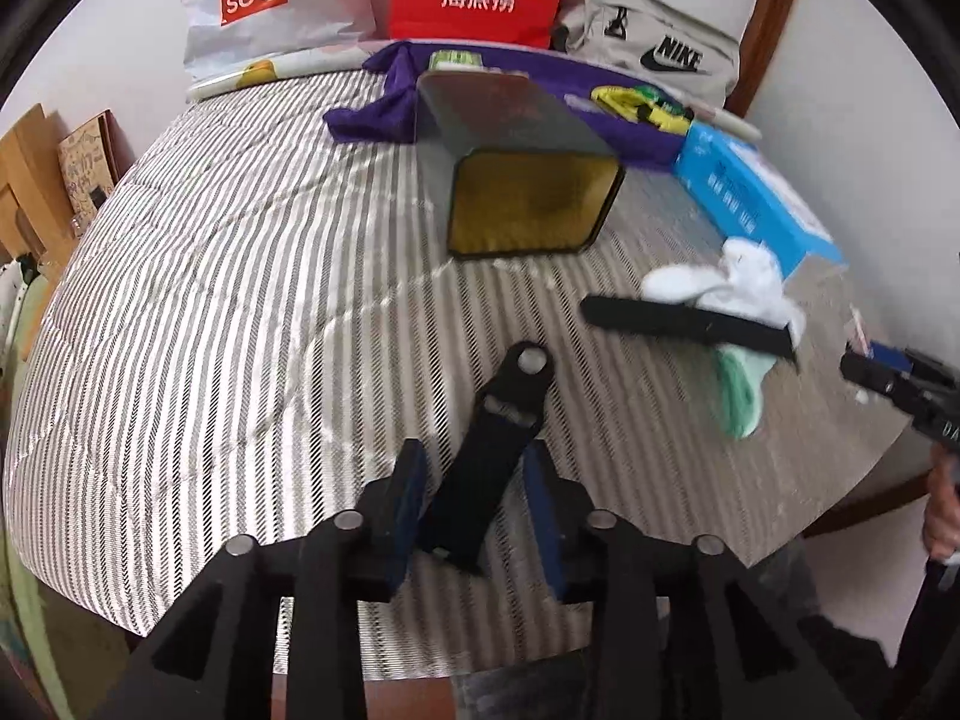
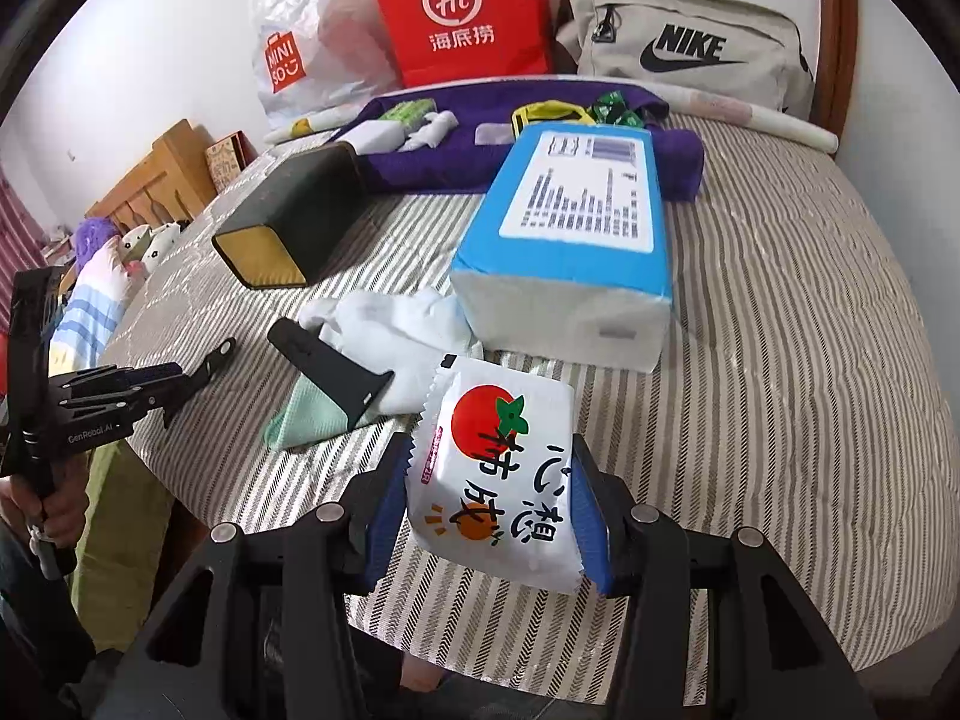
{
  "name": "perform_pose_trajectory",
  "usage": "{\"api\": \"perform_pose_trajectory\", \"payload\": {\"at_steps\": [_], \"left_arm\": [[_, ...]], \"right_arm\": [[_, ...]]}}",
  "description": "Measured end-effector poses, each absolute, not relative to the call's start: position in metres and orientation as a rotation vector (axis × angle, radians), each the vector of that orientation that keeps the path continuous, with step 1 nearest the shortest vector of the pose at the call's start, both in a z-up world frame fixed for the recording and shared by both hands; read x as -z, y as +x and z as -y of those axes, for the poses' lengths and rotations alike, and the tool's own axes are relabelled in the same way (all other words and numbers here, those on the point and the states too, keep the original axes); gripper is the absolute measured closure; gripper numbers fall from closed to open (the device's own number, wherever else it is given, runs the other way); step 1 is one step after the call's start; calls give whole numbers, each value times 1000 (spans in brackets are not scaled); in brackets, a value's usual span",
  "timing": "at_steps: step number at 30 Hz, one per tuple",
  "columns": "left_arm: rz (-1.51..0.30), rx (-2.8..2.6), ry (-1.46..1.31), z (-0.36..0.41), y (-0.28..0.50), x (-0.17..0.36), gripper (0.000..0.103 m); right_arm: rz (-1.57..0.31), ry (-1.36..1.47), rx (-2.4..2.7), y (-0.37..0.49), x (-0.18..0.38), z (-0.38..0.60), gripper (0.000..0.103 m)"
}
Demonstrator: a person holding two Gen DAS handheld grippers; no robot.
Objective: Organize soft objects
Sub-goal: 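Lift the black strap with the left tool while the right tool holds the packet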
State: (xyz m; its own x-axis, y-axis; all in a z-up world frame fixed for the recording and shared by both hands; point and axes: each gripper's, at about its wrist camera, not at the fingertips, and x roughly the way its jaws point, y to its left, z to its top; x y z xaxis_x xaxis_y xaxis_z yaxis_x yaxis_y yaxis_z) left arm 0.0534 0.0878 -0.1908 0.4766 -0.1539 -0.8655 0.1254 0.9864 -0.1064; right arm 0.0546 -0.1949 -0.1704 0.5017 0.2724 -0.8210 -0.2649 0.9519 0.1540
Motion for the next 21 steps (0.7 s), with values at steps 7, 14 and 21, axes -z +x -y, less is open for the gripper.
{"api": "perform_pose_trajectory", "payload": {"at_steps": [7, 14, 21], "left_arm": [[-1013, 187, 114, -72, 46, 193, 72], [-1002, 194, 123, -70, 49, 191, 78], [-979, 168, 94, -70, 51, 191, 81]], "right_arm": [[-1036, 16, -327, 58, 187, 192, 54], [-1045, 10, -338, 56, 189, 188, 54], [-1037, 4, -328, 58, 184, 192, 53]]}}
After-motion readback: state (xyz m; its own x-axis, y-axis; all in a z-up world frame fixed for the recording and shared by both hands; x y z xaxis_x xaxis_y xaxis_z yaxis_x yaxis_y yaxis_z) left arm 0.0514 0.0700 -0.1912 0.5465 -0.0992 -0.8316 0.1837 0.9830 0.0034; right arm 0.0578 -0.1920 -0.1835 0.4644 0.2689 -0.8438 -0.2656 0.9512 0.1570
